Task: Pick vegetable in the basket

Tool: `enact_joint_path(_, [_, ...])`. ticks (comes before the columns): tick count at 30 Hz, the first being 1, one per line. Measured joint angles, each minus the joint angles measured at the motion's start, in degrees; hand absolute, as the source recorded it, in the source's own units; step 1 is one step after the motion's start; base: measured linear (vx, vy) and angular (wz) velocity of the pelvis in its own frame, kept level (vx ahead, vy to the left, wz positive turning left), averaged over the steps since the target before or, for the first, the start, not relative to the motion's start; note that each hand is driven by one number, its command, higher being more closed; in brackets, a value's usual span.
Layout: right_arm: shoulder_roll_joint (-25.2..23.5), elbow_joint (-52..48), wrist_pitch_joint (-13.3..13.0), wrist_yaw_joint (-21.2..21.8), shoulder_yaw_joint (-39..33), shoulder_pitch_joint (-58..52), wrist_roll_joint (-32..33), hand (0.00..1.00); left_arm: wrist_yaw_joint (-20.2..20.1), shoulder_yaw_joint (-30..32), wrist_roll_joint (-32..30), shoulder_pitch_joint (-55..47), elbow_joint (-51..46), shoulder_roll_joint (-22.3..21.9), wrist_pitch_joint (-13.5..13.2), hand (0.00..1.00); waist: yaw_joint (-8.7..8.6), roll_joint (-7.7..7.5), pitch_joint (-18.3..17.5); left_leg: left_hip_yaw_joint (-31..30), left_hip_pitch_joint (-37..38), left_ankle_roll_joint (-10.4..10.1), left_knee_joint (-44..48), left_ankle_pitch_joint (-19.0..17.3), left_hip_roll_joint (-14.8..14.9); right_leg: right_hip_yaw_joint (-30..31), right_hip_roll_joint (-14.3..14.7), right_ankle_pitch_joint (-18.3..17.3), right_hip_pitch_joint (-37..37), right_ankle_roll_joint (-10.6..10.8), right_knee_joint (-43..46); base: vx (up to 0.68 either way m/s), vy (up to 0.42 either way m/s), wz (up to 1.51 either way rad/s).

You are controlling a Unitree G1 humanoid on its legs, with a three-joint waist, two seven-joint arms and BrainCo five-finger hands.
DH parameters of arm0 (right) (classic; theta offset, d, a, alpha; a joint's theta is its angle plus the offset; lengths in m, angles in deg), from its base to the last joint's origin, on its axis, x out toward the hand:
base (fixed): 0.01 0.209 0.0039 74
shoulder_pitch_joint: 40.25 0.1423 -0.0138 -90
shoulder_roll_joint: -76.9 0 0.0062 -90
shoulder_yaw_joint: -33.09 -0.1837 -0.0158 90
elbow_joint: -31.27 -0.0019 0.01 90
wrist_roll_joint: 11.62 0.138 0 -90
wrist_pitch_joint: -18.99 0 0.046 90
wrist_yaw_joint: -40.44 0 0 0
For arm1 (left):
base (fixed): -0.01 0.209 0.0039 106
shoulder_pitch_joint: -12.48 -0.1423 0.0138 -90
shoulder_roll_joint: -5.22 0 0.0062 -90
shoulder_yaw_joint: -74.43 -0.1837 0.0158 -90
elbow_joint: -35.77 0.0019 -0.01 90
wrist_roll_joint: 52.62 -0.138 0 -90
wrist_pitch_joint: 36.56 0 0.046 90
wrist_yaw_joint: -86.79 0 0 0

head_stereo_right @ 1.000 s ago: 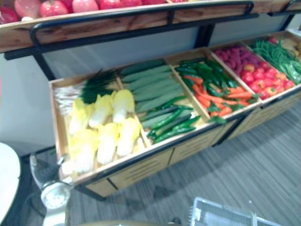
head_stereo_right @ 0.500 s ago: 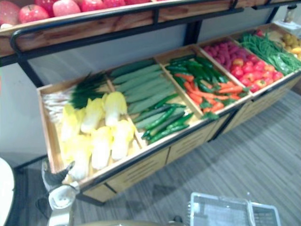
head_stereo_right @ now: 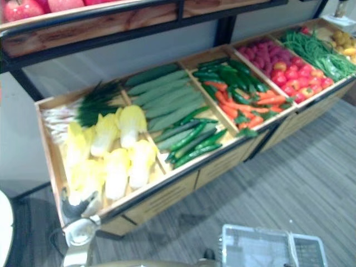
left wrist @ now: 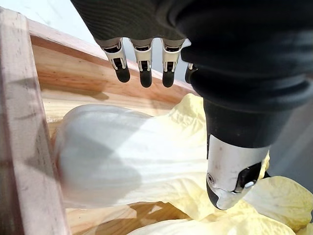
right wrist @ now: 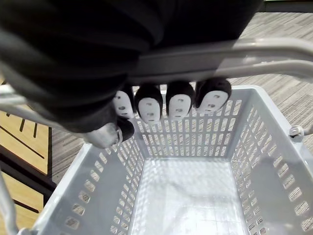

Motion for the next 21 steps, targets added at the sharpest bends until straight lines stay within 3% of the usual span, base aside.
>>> enact_joint_path(13, [0.0,-0.02,0.0,-0.19,0.38,1.86,0.03,1.0,1.09,1.3,0.78,2.53,3.49,0.44,0.19,0.0,-0.52,-0.05,2.16,2.01,-0.3,-0.15,0.07,-0.45,-0.03,2.5,0.24,-0.01,-2.3,-0.01,0.62,-0.01,-0.021,-0.09])
enact_joint_path(17, [0.0,-0.57,0.0,-0.25,1.74,2.29,0.08,1.0,1.75,3.41,1.08,3.87,7.91,0.45,1.85,0.0,-0.61,-0.21,2.76,3.35,-0.95,-0.19,0.55,-0.8,-0.02,3.95,0.29,-0.03,-4.15,-0.04,1.38,-0.02,-0.026,-0.18])
enact_joint_path(21, [0.0,-0.57,-0.01,-1.03,1.97,2.43,0.08,1.0,3.37,4.57,0.45,4.28,9.58,0.44,1.88,0.0,-0.63,-0.07,3.36,4.48,-0.85,-0.32,1.17,-1.24,0.05,4.76,0.35,-0.03,-4.44,-0.04,1.39,-0.01,-0.024,-0.11])
